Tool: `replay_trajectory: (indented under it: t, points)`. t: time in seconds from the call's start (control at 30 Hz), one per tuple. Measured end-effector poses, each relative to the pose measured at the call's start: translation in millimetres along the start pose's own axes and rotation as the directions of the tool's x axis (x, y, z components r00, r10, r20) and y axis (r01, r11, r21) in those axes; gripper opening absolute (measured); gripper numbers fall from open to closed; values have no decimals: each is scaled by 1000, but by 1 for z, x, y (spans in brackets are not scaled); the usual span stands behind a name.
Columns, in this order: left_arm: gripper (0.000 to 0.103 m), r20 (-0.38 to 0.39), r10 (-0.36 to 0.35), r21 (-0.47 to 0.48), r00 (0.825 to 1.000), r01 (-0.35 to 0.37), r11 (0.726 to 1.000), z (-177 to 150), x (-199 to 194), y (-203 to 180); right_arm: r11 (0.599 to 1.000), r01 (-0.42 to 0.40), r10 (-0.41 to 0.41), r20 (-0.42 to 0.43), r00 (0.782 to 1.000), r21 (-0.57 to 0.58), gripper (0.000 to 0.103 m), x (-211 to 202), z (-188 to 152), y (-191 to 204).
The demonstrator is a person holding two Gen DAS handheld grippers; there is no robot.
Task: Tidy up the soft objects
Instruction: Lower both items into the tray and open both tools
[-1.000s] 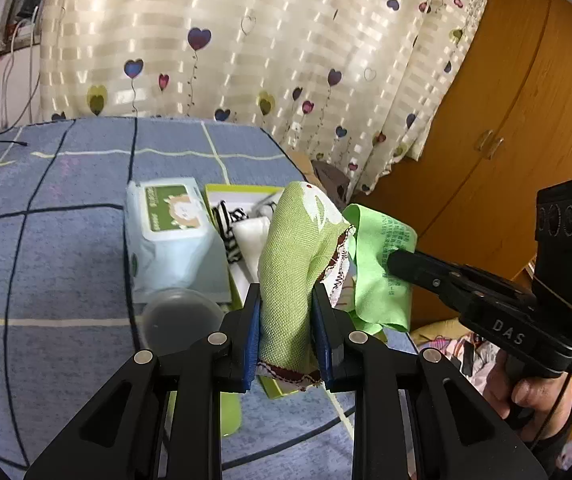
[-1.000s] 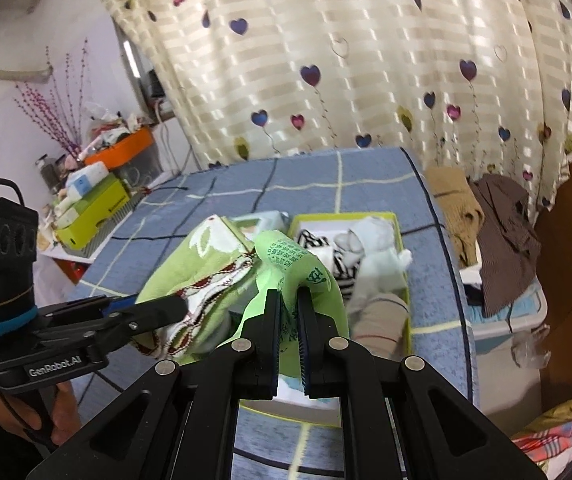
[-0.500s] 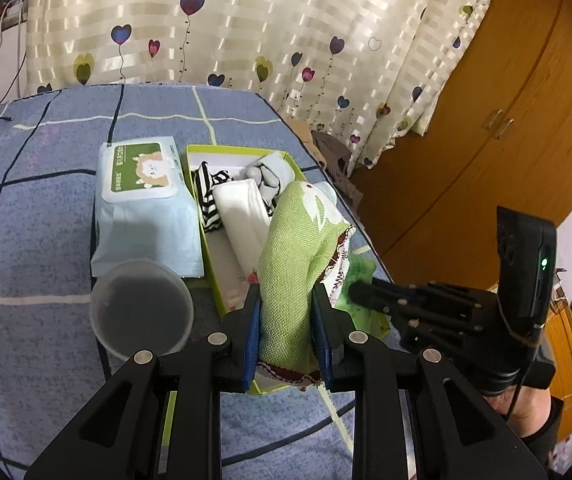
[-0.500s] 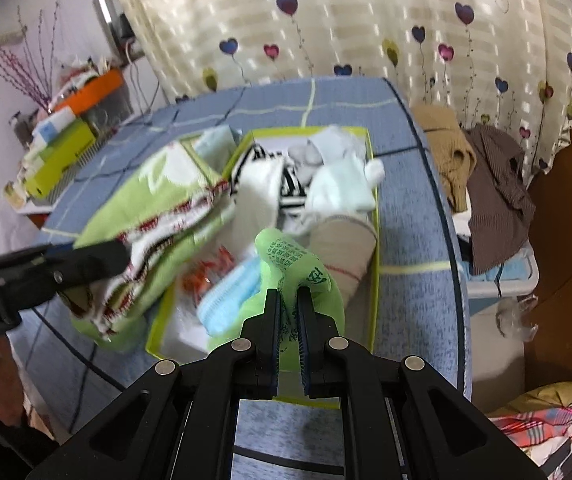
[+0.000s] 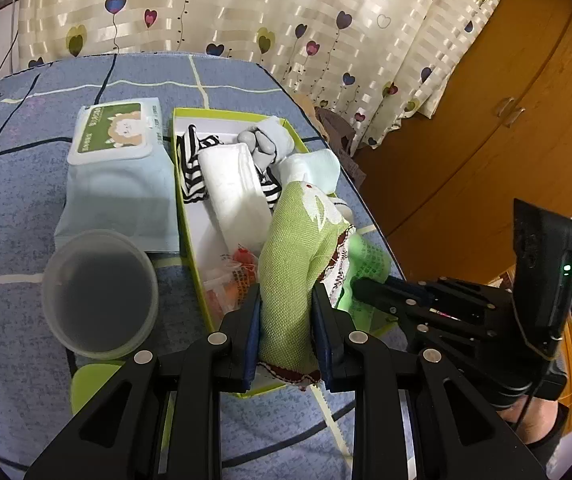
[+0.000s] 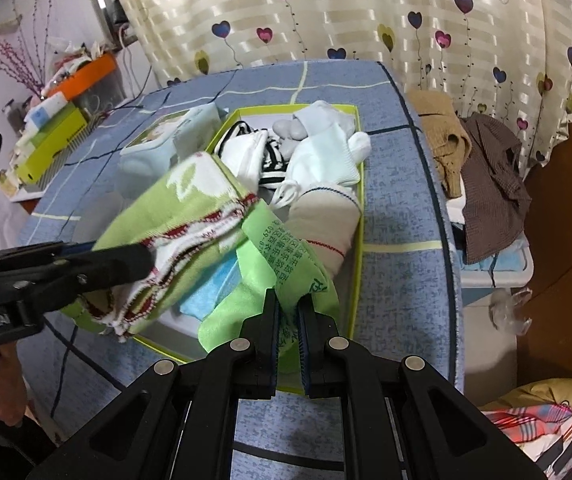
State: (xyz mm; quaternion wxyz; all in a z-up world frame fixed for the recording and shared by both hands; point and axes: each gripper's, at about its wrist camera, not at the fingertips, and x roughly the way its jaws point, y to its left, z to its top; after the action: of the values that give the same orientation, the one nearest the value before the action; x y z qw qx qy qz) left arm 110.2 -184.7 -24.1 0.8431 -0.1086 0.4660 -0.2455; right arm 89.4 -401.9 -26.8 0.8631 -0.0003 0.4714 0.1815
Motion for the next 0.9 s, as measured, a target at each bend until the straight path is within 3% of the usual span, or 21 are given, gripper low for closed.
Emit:
replay_trajectory:
  t: [0.07,0.17,0.3,0.43,0.63,0.73,0.9]
  points:
    - [25,-9,-2,-6,1000,2,1000,0,5,-1,1000,5,-5,-2,1000,-1,14,0,0,0]
    - [25,-16,2,-11,1000,-2,1000,0,10,-1,1000,10,-10,-1,1000,-5,29,-2,-1,1]
    - [28,-12,-19,-16,1000,18,1000,3,8,0,1000,16,-16,18,1000,-13,33,-10,0,6]
    - [34,0,-18,-5,1000,18,1000,1,2,-1,1000,23,-23,45,999,-4,33,-17,0,6]
    - [35,53,-13,10,999,12,1000,0,-16,-2,1000,18,-19,59,998,8,31,-18,-1,8]
    - [35,88,12,24,996,-14,1000,0,-22,-3,1000,20,-21,64,998,11,21,-18,-1,9]
    - [34,38,14,47,999,-16,999,-3,-10,-4,1000,28,-28,56,998,14,12,-8,2,8]
